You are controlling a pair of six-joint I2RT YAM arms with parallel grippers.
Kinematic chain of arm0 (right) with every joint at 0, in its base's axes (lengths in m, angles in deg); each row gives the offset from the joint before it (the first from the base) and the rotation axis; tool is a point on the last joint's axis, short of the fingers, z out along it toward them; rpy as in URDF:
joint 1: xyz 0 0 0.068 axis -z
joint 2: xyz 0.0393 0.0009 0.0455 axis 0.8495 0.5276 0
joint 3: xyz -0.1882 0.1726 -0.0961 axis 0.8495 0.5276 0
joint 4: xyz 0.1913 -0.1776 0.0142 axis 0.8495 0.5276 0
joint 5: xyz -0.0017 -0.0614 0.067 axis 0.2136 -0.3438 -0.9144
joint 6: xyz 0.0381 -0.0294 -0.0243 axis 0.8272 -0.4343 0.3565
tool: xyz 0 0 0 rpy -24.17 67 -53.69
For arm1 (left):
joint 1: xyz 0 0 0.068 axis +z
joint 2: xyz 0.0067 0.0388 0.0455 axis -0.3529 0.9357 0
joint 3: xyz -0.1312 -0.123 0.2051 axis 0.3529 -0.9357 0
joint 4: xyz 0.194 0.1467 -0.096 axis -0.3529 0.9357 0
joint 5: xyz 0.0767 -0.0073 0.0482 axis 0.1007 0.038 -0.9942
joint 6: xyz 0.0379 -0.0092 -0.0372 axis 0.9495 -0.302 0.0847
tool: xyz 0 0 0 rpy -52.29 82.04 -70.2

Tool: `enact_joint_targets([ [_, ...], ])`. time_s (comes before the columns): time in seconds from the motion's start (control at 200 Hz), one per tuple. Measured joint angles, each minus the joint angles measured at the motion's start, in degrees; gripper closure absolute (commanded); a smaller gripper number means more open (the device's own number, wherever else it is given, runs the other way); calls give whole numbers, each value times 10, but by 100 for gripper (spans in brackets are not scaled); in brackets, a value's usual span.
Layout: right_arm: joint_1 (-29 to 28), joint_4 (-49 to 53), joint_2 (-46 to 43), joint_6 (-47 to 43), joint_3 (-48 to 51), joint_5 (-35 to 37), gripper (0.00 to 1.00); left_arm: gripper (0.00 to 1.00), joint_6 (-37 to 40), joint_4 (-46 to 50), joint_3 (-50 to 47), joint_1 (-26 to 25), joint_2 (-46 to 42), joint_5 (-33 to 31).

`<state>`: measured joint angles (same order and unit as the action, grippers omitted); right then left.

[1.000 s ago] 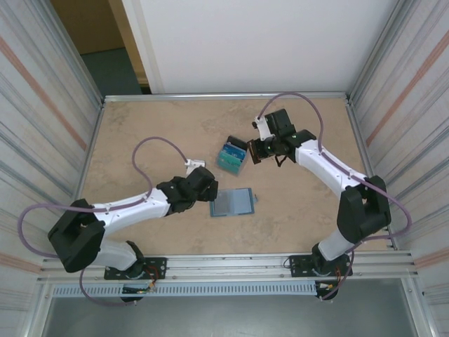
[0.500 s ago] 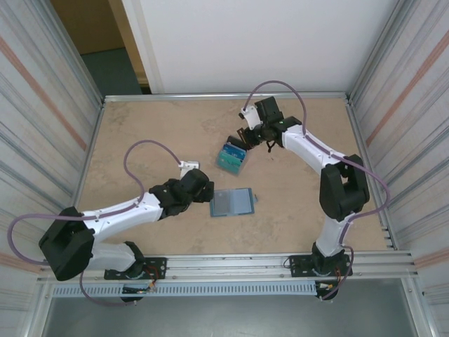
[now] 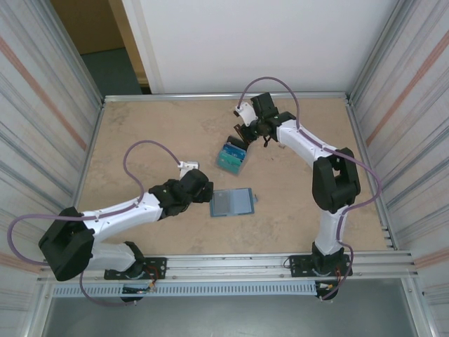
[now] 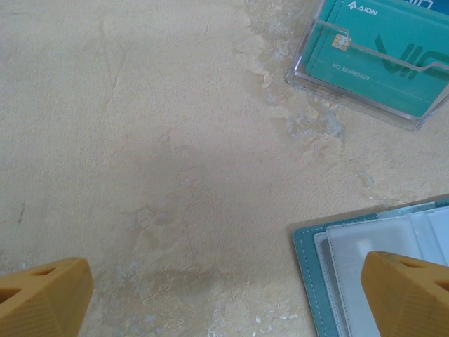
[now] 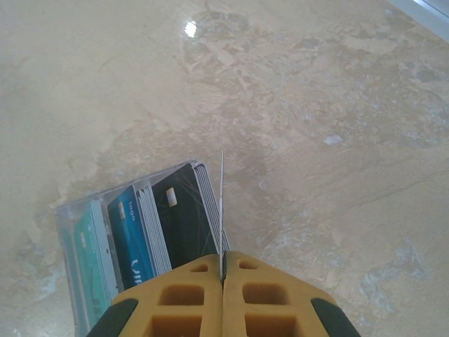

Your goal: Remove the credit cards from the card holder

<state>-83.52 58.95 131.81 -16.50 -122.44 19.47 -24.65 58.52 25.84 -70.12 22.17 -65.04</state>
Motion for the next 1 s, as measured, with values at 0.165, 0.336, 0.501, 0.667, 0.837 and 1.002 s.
enact_joint_targets([
  [0.165,0,7,14,-10,-5,-2,100,1,0,3,0,0,0,0],
  [0.336,0,16,25,-12,-9,-4,98,1,0,5,0,0,0,0],
  [0.501,0,22,35,-14,-17,-5,94,1,-1,5,0,0,0,0],
  [0.667,0,28,39,-19,-19,-4,85,1,-1,5,0,5,0,0],
  [0.837,-1,35,46,-23,-29,-3,82,1,-1,5,0,7,0,1],
  [1.002,-1,43,47,-25,-30,-2,81,1,-1,5,0,8,0,2],
])
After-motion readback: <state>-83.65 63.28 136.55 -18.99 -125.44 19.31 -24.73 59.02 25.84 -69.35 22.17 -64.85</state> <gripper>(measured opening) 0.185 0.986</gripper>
